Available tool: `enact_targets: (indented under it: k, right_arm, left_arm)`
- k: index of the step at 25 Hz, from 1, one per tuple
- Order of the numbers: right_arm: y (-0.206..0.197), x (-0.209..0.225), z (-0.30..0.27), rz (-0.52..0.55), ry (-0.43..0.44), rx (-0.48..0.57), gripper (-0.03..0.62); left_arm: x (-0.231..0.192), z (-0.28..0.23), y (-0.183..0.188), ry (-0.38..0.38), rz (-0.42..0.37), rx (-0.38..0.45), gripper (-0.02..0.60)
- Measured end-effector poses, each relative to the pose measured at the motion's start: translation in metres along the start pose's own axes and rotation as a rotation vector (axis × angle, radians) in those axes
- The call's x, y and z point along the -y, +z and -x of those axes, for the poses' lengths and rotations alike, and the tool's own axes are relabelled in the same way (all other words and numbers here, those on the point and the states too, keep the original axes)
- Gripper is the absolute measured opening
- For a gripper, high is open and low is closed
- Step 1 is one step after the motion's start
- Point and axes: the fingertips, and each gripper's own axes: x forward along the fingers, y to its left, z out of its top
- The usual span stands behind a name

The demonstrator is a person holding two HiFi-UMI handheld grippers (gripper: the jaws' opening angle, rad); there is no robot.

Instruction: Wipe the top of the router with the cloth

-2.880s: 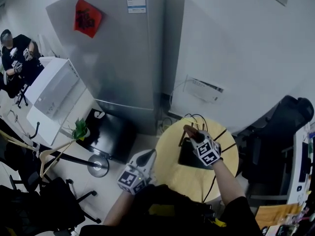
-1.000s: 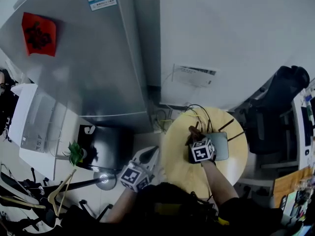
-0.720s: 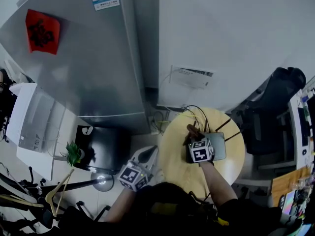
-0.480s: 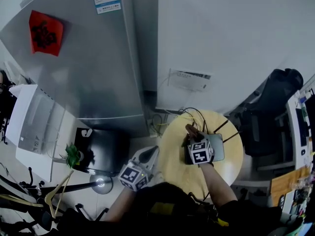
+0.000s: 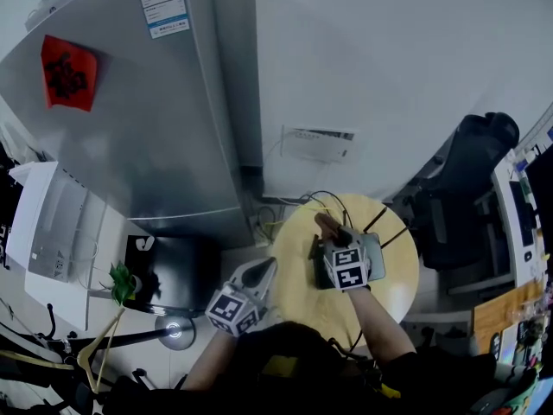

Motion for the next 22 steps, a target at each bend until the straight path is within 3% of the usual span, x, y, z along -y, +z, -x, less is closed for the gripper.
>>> enact_targets:
  k: [7, 12, 22]
  right_arm:
    - [0.024, 0.002, 0.021, 0.002, 0.029, 0.082, 0.061]
    - [0.019, 0.013, 0.035, 0.018, 0.013, 0.088, 0.061]
    - [-0.043, 0.025, 0.01, -0.049, 0.037, -0.093, 0.061]
  left_arm:
    - [0.003, -0.005, 0.004, -0.005, -0.007, 0.008, 0.002]
    - [0.007, -0.014, 0.002, -0.024, -0.015, 0.002, 0.002]
    - [0.007, -0.025, 0.0, -0.031, -0.021, -0.023, 0.002]
